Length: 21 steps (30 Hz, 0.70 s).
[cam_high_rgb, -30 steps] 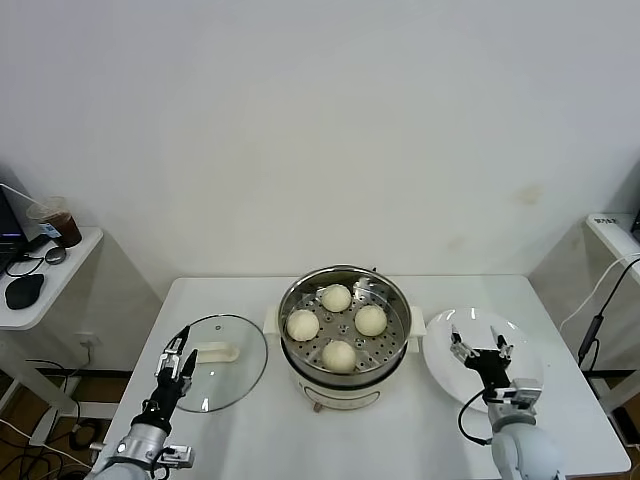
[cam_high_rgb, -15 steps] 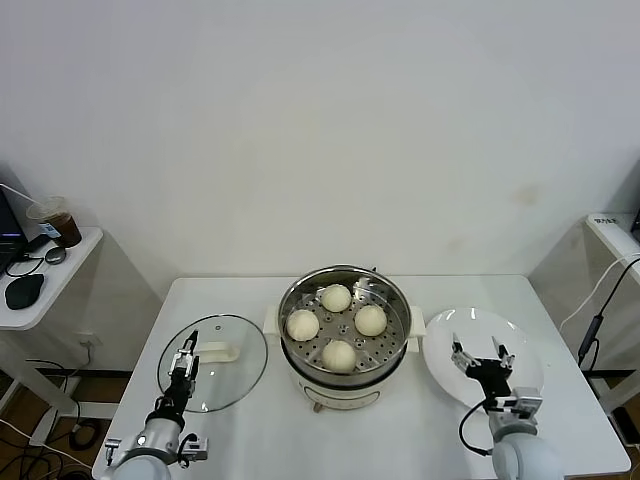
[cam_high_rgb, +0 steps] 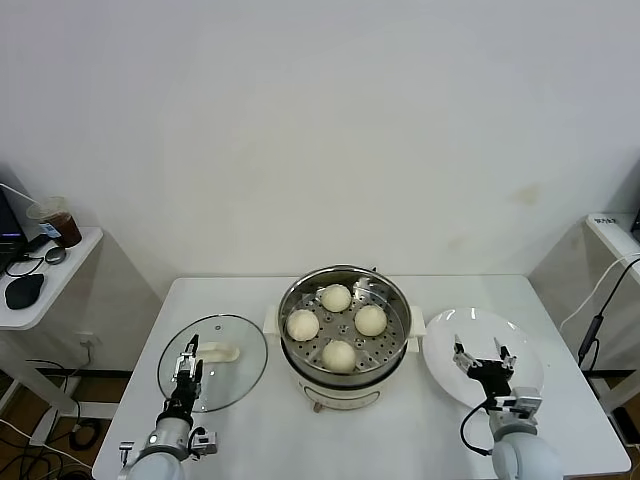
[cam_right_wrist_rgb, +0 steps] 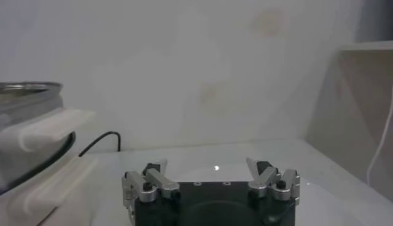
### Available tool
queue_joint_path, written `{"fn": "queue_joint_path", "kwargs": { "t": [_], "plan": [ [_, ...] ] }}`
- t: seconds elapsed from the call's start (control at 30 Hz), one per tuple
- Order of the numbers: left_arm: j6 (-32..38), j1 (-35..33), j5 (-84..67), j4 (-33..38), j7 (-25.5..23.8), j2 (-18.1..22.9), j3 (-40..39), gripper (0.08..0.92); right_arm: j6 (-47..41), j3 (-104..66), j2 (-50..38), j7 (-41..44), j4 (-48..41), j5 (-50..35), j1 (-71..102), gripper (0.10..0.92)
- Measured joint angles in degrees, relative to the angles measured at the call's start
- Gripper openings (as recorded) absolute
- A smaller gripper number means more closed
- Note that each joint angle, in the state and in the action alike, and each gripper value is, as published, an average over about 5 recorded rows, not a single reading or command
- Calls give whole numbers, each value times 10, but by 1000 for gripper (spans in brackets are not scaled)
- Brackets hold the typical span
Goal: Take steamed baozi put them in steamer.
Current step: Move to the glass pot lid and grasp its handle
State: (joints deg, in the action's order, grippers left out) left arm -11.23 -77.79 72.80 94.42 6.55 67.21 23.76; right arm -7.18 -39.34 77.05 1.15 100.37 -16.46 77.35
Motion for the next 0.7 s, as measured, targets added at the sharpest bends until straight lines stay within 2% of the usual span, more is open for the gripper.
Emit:
{"fn": "queue_joint_path", "kwargs": {
  "t": [0.4,0.7],
  "plan": [
    [9,38,-9,-63,49,17,-4,823,4,1,2,1,-4,10,2,823],
    [12,65,-9,-101,66,25,-11,823,7,0,7,1,-4,14,6,823]
  ]
}}
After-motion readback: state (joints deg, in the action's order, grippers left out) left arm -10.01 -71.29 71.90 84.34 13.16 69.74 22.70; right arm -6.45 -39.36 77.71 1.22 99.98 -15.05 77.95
